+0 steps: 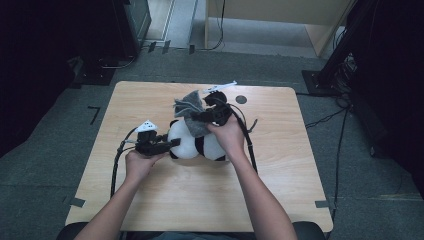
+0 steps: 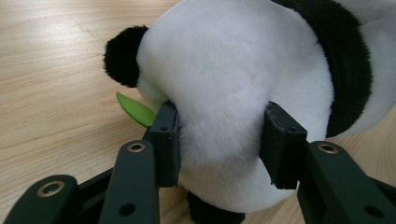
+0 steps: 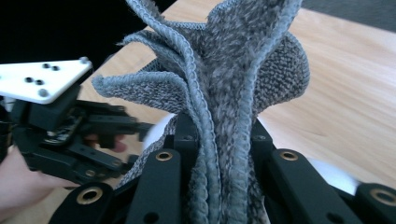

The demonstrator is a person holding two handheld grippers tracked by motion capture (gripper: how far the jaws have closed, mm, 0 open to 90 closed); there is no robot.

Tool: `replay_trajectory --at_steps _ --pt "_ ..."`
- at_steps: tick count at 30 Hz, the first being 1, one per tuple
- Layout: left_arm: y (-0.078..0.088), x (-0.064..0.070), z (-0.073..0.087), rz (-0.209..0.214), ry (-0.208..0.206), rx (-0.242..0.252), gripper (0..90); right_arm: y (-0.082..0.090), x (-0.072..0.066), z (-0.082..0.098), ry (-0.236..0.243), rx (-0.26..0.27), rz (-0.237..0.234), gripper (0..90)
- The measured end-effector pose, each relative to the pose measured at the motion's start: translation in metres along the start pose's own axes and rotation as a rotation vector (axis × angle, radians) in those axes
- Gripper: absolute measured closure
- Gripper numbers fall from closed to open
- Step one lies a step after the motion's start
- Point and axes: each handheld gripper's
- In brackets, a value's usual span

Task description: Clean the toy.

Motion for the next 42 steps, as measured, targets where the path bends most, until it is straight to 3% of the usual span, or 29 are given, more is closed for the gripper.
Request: replay_trajectory --at_steps 6,8,9,12,14,17,21,25,29,34,37,42 --pt "0.004 0.0 -0.001 -0.013 0.013 -0.011 55.6 -0.023 -0.023 0.007 0.026 -0.038 -0.04 73.8" --pt "0.006 -0.002 -0.001 -0.019 0.022 -0.007 55.6 -0.031 -0.028 0.011 0.041 -0.063 -0.029 73.8" --pt "0.007 -0.002 -0.001 -0.017 0.022 -0.008 55.6 -0.036 -0.029 0.013 0.057 -0.086 0.002 73.8" --pt "0.006 -0.005 0.003 -0.009 0.01 -0.003 51.4 -0.047 -0.024 0.017 0.086 -0.132 0.067 73.9" --pt "0.005 -0.008 0.005 0.002 0.002 0.01 44.7 -0.05 -0.016 0.02 0.045 -0.131 0.04 73.9" --pt "0.005 -0.01 0.006 0.02 -0.002 0.029 35.0 -0.051 -0.01 0.021 0.031 -0.125 0.026 74.2" --pt "0.009 -0.009 0.007 0.037 0.011 0.027 32.2 -0.053 -0.008 0.019 0.033 -0.129 0.03 74.3" --pt "0.01 -0.009 0.01 0.082 0.012 0.031 29.7 -0.055 -0.006 0.019 0.028 -0.13 0.028 74.4" --pt "0.002 -0.002 0.012 0.051 -0.052 0.023 20.4 -0.057 -0.004 0.018 0.028 -0.129 0.022 74.5" --pt "-0.007 -0.002 0.014 0.04 -0.061 0.039 14.2 -0.058 -0.005 0.018 0.018 -0.131 0.031 74.5" --pt "-0.011 -0.003 0.017 0.032 -0.042 0.042 14.8 -0.059 -0.005 0.019 0.018 -0.129 0.037 74.6" --pt "-0.01 0.002 0.018 -0.013 -0.038 0.034 41.2 -0.058 -0.004 0.018 0.038 -0.13 0.047 74.4"
Point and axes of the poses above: each handheld gripper's, and its own axes: y roughly backward along the jaws, z roughly out of its underside, x roughly to its right, and after that the axes turned 11 degrees about -y, right-handed
